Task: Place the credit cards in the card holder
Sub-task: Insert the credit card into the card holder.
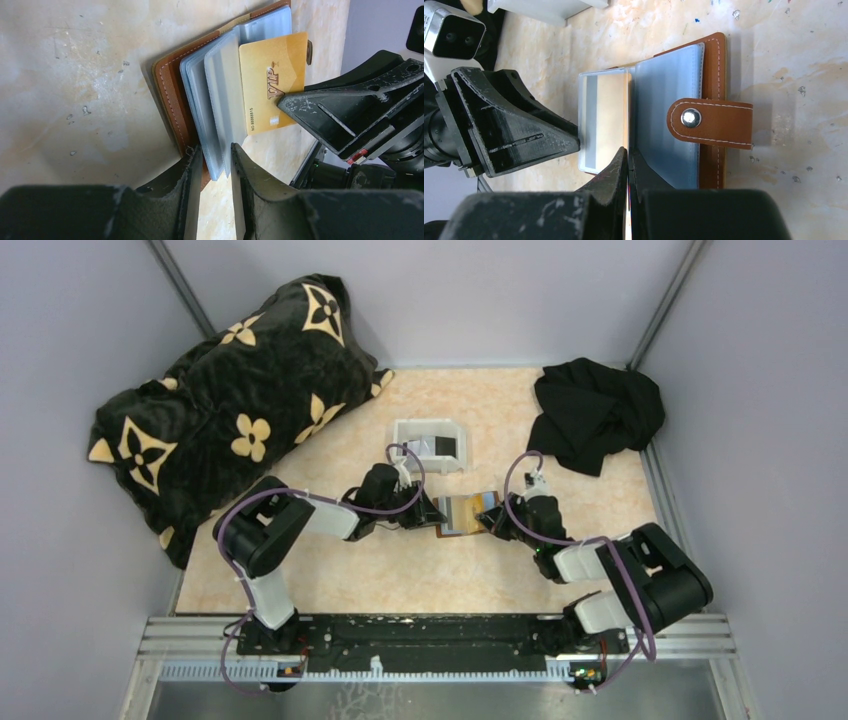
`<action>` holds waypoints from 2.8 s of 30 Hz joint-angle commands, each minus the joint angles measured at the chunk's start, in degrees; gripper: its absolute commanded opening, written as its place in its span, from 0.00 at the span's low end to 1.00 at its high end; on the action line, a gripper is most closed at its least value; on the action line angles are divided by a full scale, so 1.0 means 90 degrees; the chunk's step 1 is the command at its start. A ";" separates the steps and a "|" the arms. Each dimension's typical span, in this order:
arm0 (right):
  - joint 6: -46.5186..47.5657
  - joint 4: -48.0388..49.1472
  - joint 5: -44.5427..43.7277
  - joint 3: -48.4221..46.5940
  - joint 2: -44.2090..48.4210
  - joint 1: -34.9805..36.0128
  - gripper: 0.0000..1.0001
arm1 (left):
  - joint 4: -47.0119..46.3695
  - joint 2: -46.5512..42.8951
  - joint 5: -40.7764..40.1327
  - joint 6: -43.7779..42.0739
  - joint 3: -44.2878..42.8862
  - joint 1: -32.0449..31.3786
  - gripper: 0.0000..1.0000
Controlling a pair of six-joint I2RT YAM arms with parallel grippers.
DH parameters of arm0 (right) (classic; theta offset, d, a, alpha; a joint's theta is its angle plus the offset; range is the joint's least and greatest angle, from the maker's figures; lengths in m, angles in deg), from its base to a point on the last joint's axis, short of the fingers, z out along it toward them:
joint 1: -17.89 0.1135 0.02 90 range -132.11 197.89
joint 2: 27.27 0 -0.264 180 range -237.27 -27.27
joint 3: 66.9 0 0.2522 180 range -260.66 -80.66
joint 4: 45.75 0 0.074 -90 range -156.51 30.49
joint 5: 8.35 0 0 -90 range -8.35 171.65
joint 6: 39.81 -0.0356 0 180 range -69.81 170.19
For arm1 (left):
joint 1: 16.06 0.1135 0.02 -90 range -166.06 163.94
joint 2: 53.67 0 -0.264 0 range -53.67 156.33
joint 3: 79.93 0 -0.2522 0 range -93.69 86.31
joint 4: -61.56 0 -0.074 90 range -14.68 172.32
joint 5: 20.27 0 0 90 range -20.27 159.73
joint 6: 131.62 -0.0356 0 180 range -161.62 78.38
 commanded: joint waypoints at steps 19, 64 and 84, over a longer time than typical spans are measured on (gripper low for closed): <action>-0.0131 0.1228 0.0410 -0.0156 -0.1036 -0.0045 0.00 | 0.0317 0.0245 -0.0030 -0.0087 -0.0132 -0.0029 0.31; 0.0600 -0.0663 -0.0170 -0.0711 -0.0638 0.0472 0.32 | 0.0477 0.0302 -0.0264 -0.0156 -0.0205 -0.0039 0.13; 0.1079 -0.1603 -0.0552 -0.0977 -0.0157 0.0472 0.22 | 0.0700 0.0299 -0.0373 -0.0156 -0.0286 -0.0041 0.10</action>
